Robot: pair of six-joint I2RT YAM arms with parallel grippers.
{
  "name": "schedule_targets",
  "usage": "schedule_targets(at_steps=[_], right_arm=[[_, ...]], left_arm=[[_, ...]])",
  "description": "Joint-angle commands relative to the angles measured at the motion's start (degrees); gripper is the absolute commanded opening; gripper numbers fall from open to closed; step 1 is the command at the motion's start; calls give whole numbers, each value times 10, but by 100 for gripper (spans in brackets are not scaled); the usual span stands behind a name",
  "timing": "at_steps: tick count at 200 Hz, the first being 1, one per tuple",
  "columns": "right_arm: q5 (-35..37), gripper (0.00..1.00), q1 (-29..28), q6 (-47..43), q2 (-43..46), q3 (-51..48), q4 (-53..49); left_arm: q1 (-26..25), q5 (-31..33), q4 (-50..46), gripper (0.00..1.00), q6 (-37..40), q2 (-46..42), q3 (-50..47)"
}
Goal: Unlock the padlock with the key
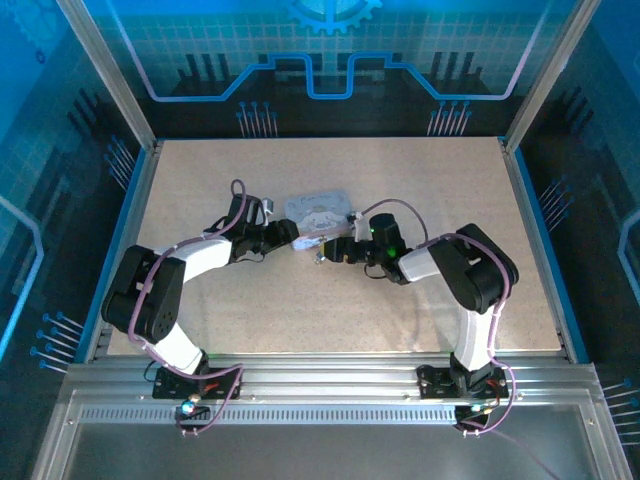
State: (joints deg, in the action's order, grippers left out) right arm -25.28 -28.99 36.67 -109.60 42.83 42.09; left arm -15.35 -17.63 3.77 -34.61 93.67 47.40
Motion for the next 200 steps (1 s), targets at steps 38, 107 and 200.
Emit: schedule_targets(at_steps=[38,107,200], right_arm=[[-18,61,-12,16,-43,36,37],[-43,54,-11,31,-69,58,47],[-44,45,-1,47,-67,38,59]], left_arm=[[-5,10,-28,61,-11,-6,-17],[-5,10,-27,61,-12,-8,-19],[-5,11,-28,61,-13,-7,-17]])
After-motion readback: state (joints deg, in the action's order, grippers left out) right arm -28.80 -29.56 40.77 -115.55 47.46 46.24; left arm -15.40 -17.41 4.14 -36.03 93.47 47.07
